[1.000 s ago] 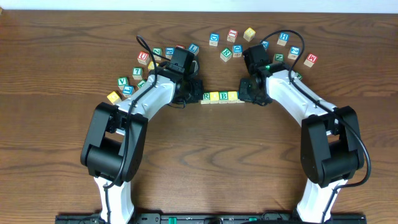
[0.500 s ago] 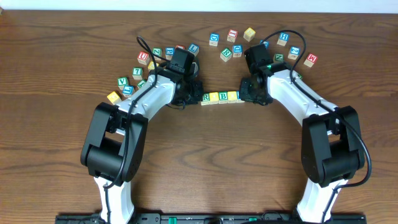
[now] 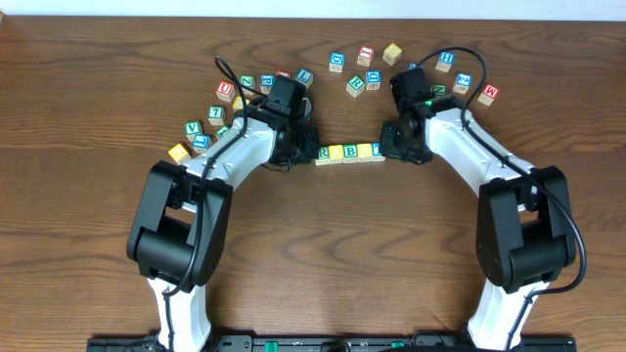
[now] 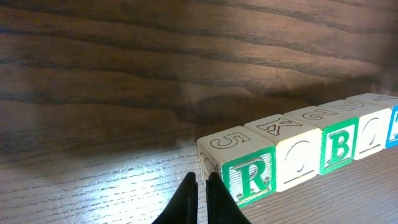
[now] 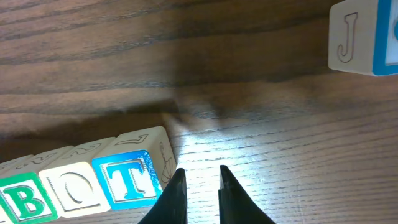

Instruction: Spell out ROBOT

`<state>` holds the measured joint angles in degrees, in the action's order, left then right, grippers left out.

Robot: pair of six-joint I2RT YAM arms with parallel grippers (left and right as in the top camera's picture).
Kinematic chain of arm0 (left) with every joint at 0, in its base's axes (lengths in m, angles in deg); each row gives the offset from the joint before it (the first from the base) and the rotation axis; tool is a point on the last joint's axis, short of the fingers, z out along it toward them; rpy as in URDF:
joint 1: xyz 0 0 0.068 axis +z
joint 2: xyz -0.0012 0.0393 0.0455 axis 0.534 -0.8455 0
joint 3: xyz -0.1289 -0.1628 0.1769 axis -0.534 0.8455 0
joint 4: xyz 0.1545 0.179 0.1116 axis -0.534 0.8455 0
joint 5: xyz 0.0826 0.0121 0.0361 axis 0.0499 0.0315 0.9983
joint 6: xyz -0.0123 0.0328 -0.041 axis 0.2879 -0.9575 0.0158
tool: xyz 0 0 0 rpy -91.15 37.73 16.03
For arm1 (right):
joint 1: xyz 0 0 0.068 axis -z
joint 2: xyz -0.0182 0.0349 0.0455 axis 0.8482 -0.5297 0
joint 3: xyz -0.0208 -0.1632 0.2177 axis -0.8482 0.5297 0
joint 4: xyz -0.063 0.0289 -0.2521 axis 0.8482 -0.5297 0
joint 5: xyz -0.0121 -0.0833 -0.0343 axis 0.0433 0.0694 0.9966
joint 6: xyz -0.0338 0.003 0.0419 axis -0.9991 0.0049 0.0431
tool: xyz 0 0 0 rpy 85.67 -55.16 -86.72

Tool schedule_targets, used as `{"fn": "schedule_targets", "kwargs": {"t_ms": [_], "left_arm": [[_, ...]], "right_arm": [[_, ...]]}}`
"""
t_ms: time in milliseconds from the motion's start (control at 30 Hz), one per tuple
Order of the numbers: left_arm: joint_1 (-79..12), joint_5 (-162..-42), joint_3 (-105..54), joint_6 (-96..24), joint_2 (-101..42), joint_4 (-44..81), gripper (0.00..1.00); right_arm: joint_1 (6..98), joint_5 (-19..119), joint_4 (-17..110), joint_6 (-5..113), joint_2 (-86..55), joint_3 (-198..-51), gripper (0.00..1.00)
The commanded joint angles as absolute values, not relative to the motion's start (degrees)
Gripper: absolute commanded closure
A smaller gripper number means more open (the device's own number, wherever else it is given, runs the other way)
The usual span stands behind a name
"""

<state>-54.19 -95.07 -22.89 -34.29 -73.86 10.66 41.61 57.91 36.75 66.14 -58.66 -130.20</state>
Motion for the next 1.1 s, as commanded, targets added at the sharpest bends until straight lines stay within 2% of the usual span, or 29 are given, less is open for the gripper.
{"fn": "schedule_targets", "kwargs": {"t_ms": [0,600,1067], "left_arm": [[-54.23,-94.31,-22.5,-33.81,-74.03,10.53,0.92],[-54.23,-94.31,-22.5,-33.81,-74.03,9.24,0.93],[-52.33,-94.22,-22.65,-36.69,-73.86,9.98,0.93]], "right_arm": [[41.96,57.61,36.97,65.26,-58.26,-131.24,0.88],[42.62,57.63,32.38,64.78,-57.89,-135.66,0.91],[44.28,57.63,31.7,63.38,-54.92,-135.66,0.89]]}}
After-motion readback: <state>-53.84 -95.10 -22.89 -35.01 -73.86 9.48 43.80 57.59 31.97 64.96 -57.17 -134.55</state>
